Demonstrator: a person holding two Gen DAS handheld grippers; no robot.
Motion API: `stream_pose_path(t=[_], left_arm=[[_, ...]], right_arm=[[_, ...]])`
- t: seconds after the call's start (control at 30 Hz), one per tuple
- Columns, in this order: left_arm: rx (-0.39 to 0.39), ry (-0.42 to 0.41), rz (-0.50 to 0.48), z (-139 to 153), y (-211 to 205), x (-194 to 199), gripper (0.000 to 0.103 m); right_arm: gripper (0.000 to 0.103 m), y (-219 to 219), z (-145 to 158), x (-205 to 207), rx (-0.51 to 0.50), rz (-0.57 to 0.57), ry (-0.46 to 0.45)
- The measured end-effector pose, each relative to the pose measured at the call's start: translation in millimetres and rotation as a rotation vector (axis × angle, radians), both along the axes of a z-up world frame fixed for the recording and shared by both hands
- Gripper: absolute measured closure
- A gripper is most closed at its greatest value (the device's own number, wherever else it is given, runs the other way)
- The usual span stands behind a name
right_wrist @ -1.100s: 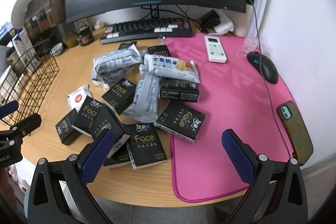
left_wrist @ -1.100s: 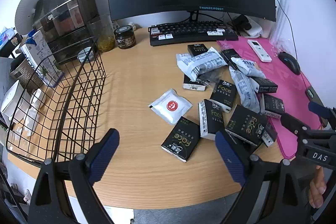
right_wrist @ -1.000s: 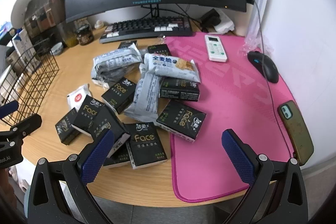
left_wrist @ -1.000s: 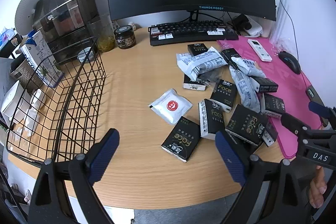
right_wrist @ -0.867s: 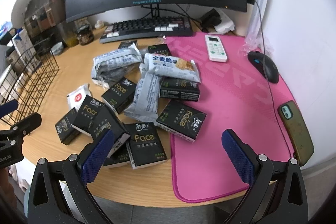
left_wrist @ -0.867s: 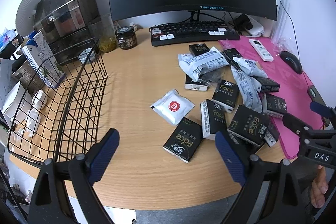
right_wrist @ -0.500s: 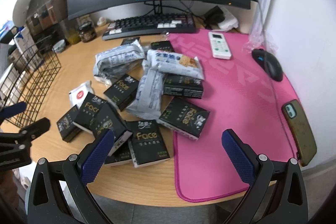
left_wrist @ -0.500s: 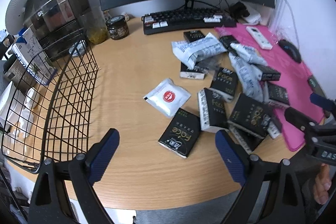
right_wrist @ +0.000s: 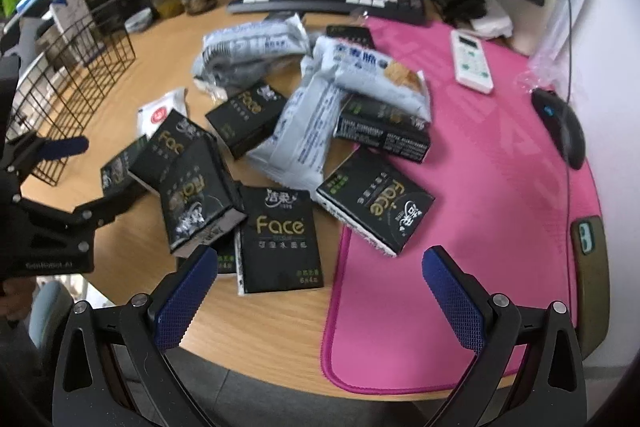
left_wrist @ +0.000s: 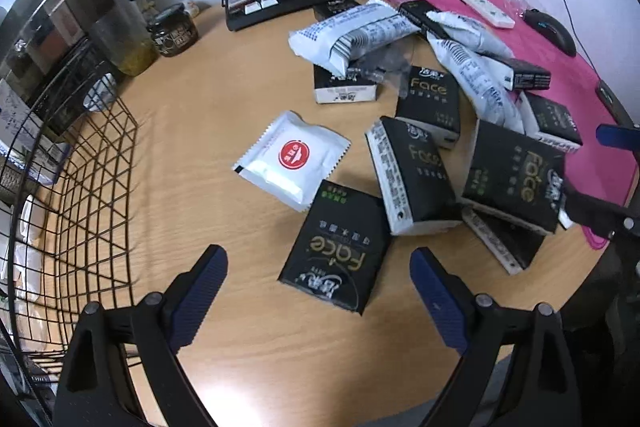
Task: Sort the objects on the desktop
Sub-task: 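Grasp a black Face tissue pack with each gripper from the pile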
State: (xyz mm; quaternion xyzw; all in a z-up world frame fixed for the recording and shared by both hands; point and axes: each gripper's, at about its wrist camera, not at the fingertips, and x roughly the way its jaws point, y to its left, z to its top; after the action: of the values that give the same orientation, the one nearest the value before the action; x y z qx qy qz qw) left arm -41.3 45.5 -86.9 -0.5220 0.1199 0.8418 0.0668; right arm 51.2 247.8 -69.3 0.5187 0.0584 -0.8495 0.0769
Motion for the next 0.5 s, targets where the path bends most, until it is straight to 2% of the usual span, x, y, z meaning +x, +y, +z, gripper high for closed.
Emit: stream_pose_path(t=[0.13,0.23,0.3,0.37,0.43,0.47,0.5], left_arm=[[0.02,-0.017,-0.008,-6.9,-0.3,-6.0,0.011],[0.054,-0.046,-0.003,-13.4,-3.1,-10.2,0.022],[0.115,-0.06,0.004,-12.8,-8.2,-12.2,0.034],[0.122,-0.063,0.01,-12.1,-10.0,-12.9,0.04],[0.126,-0.067,0.01,-11.6,-9.9,-11.2,0.046],[0.125,-0.067,0.01,-11.8,-9.6,-10.2,0.051],[0.122,-0.074,0.01,-11.9,-8.4,-8.7,0.051]], right_arm=[[0.004,-3.1,-15.9,-7.1,-0.019,0.021,-0.043],[0.009,-2.4,-16.6,-9.1,-0.013,0.014,-0.021],[0.023,-0.5,-14.7,-9.9,-0.027,0.003,-0.017],[0.033,-2.2,-13.6,-9.6,-0.022,0.008,-0.015],[0.052,-6.5,-15.6,-8.7,-0.04,0.03,-0.032],[0.056,-8.3,-18.3,-8.9,-0.057,0.037,-0.054],[0.056,-9.8,-20.0,-8.7,-0.047,0.037,-0.056]])
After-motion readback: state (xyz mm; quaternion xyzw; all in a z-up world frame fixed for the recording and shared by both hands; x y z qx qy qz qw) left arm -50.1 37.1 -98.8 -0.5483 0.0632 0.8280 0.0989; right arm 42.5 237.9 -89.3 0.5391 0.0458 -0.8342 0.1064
